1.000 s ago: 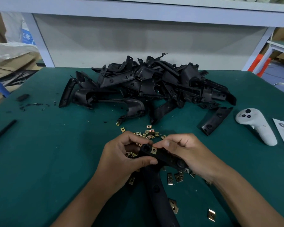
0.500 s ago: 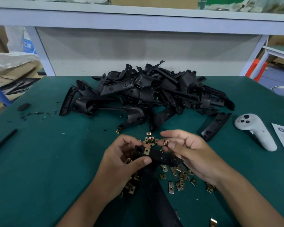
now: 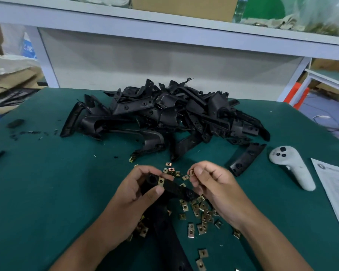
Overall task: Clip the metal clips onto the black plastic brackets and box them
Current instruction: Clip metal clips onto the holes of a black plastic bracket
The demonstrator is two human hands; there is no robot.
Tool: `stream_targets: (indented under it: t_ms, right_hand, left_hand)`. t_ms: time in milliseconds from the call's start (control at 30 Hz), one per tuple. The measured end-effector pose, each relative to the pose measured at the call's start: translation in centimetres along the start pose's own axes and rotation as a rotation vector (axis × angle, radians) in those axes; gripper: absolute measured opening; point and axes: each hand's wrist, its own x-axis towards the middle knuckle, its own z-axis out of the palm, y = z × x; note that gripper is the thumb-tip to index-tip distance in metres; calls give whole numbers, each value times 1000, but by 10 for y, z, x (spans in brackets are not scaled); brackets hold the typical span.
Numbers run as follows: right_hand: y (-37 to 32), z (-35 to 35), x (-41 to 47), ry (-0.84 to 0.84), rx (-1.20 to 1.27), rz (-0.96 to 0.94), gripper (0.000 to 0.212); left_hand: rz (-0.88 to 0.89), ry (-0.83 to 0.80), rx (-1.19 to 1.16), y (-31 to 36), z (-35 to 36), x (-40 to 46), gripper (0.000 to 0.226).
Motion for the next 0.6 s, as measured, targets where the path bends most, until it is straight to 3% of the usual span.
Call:
stream_targets:
  t_ms: [267,467,600]
  right_hand:
    - [-3,7,-3,-81,-56,43,28]
    - [-4,9,-6,-84,-105,14,12]
    - [-6,10,-7,-93,-76,-11,14]
  left_hand:
    - [27,23,-43,-2,1,0,56]
    - [91,1,-4,1,0,0,43]
    - [82,-6,-16,3,1,0,43]
